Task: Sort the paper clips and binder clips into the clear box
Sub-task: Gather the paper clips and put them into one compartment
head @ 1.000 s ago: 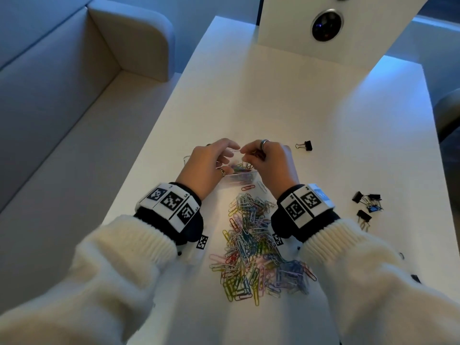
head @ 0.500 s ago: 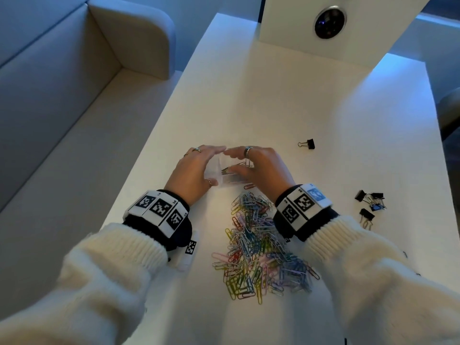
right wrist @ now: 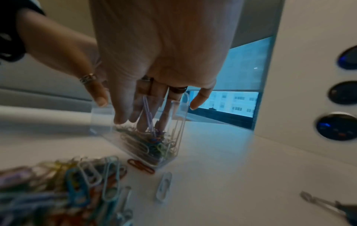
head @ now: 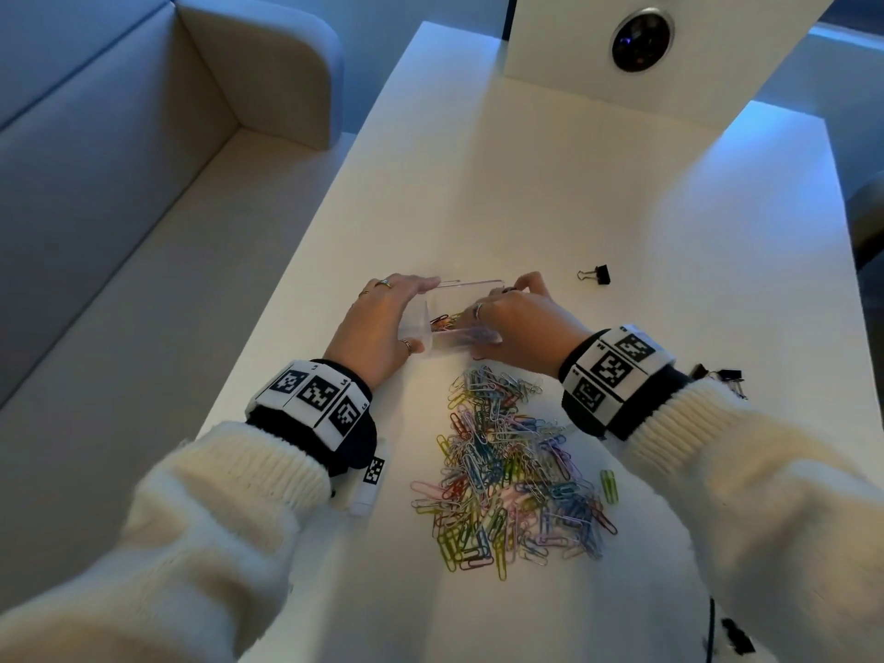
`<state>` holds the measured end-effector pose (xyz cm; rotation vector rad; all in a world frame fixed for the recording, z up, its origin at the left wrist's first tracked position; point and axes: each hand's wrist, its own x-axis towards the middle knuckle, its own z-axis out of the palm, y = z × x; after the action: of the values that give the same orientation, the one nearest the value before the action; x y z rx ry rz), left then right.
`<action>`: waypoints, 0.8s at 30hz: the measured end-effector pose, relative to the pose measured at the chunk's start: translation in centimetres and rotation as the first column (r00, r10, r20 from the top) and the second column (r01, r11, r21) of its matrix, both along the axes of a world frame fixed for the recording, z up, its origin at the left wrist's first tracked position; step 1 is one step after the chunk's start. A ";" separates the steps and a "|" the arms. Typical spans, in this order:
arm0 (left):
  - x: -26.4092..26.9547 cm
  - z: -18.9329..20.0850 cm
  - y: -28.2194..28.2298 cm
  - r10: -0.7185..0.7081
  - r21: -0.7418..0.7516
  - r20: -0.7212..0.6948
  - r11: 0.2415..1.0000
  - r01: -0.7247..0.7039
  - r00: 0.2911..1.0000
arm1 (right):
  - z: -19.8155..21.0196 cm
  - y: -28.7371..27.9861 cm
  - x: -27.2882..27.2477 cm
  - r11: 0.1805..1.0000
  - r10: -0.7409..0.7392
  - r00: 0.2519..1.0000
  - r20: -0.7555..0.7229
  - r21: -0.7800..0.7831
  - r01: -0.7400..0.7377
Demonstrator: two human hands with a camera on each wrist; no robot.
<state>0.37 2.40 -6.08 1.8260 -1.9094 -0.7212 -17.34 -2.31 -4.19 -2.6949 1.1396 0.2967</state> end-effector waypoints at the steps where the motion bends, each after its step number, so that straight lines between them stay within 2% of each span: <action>1: 0.0 0.0 0.0 -0.001 0.002 -0.002 1.000 0.001 1.000 | 0.0 0.1 0.0 0.999 0.033 0.999 -0.043 -0.014 -0.033; 3: -0.1 0.1 0.0 -0.003 0.002 0.003 1.000 0.003 1.000 | -0.1 -0.2 0.0 0.995 0.054 0.993 -0.102 -0.081 -0.062; 8: -0.1 0.0 -0.1 0.014 0.000 -0.005 1.000 -0.014 1.000 | -1.0 0.4 1.3 0.994 -0.052 0.998 -0.035 -0.099 0.048; 11: -0.1 0.1 0.0 0.009 -0.009 -0.011 1.000 -0.009 1.000 | -1.9 1.3 1.9 0.996 -0.093 0.994 -0.048 -0.015 0.093; 14: -0.2 0.1 -0.1 -0.003 -0.002 0.010 1.000 0.004 1.000 | -0.9 1.0 1.3 0.965 -0.217 0.973 0.079 0.166 0.201; 16: -0.2 0.2 -0.1 -0.018 -0.003 0.050 1.000 0.018 0.999 | -0.1 0.9 0.6 0.961 -0.244 0.952 0.184 0.181 0.211; 18: -0.3 0.5 0.3 -0.021 -0.043 0.133 0.999 0.027 0.991 | 0.3 0.9 -0.4 0.975 -0.218 0.944 0.247 0.097 0.200; 21: -1.0 1.3 1.5 0.046 -0.251 0.187 0.968 0.002 0.981 | 0.3 1.3 -1.7 0.976 -0.175 0.948 0.264 -0.082 0.203; 22: -1.4 1.6 1.9 0.029 -0.298 0.192 0.954 0.030 0.981 | 0.0 1.4 -2.0 0.971 -0.159 0.952 0.260 -0.131 0.198; 24: -2.4 1.8 2.3 -0.080 -0.242 0.248 0.960 0.142 0.965 | -0.5 1.8 -2.3 0.967 -0.122 0.962 0.244 -0.187 0.170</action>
<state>-2.06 4.68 -4.24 1.7122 -2.1562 -0.2776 -19.66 -0.54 -4.66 -2.7044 1.3537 -0.1650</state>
